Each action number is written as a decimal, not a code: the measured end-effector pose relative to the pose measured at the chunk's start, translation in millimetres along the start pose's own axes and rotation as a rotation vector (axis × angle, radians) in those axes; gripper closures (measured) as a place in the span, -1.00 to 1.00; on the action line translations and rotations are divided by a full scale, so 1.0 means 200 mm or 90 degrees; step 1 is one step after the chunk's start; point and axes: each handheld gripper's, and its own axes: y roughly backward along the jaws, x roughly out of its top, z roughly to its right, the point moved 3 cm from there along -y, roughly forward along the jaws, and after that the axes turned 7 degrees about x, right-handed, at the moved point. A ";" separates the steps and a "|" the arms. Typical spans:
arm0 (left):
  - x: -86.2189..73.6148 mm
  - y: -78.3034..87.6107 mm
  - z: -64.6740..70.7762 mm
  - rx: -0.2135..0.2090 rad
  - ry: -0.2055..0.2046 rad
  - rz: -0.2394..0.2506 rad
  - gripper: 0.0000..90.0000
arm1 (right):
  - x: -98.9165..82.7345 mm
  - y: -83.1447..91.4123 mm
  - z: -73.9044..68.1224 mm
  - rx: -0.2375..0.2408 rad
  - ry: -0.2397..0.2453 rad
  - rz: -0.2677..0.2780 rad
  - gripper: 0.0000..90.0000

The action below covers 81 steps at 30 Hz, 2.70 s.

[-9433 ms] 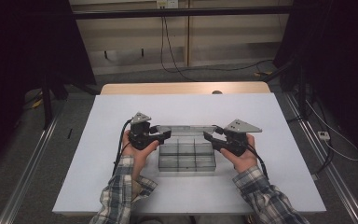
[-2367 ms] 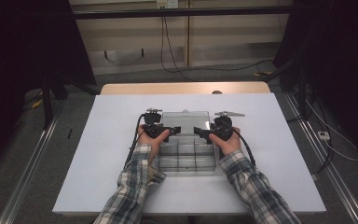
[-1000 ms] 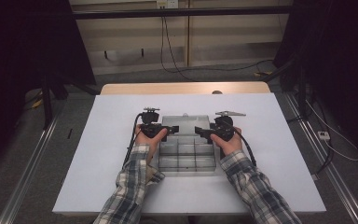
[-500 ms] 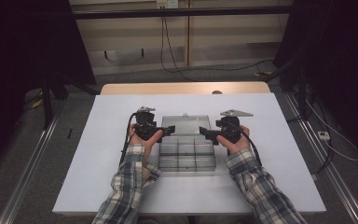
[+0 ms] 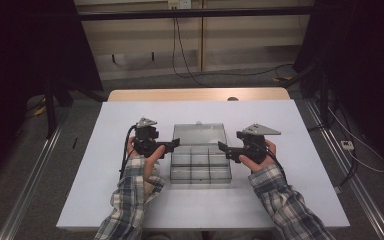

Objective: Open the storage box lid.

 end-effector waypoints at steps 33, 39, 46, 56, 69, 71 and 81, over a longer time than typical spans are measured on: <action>-0.29 0.25 -0.10 -0.011 -0.065 -0.006 -0.86 | -0.20 0.30 0.03 0.007 0.021 0.024 -0.72; -0.31 0.25 -0.11 -0.013 -0.066 -0.017 -0.87 | -0.23 0.30 -0.01 0.023 0.041 0.003 -0.74; -0.32 0.24 -0.13 -0.011 -0.062 -0.023 -0.87 | -0.26 0.32 0.00 0.022 0.039 0.001 -0.75; -0.32 0.20 -0.13 -0.006 -0.072 -0.034 -0.85 | -0.28 0.34 0.01 0.026 0.040 -0.009 -0.79; -0.34 0.22 -0.12 0.001 -0.083 -0.043 -0.83 | -0.33 0.39 0.01 0.045 0.056 -0.026 -0.84; -0.34 0.23 -0.13 0.001 -0.081 -0.045 -0.83 | -0.34 0.39 0.01 0.046 0.057 -0.026 -0.85; -0.36 0.20 -0.12 -0.003 -0.092 -0.066 -0.80 | -0.35 0.40 0.02 0.051 0.069 -0.025 -0.88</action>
